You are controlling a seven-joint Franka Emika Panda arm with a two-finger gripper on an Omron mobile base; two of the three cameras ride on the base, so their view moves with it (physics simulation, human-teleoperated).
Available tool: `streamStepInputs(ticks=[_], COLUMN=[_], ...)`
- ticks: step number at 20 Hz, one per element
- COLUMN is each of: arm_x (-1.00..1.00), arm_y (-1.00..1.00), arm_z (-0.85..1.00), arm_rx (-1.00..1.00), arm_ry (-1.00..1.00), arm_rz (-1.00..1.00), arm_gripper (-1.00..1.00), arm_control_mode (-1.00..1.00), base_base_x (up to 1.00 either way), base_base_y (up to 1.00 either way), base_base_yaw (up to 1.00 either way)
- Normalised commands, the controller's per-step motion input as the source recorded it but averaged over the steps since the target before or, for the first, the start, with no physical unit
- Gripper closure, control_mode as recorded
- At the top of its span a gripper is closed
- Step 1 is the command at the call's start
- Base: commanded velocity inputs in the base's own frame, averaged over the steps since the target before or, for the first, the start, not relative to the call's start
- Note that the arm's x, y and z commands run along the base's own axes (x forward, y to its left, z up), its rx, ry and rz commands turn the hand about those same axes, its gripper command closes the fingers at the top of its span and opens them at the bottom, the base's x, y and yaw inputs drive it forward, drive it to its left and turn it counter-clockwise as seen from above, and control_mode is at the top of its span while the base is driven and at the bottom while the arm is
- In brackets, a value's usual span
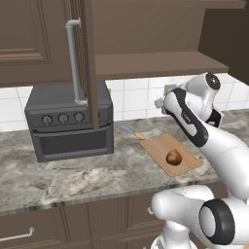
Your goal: Pick the bread, place it on the cutting board, pick the jam, place it on the counter, and close the cabinet.
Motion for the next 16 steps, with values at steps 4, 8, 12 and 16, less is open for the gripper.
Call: streamStepInputs(ticks=[4,8,12,16], arm_x=[0.00,0.00,0.00,0.00], arm_y=[-0.45,-0.46,-0.43,-0.41], arm_z=[-0.29,-0.28,-0.27,-0.26], arm_rx=[0.00,0.00,0.00,0.00], arm_ry=[0.00,0.00,0.00,0.00], arm_rz=[0.00,0.00,0.00,0.00], arm_gripper=[1.00,1.00,1.00,1.00], arm_control_mode=[-1.00,-1.00,-1.00,-1.00], base_base_x=[0.00,0.00,0.00,0.00], base_base_y=[0.00,0.00,0.00,0.00], base_base_yaw=[0.00,0.00,0.00,0.00])
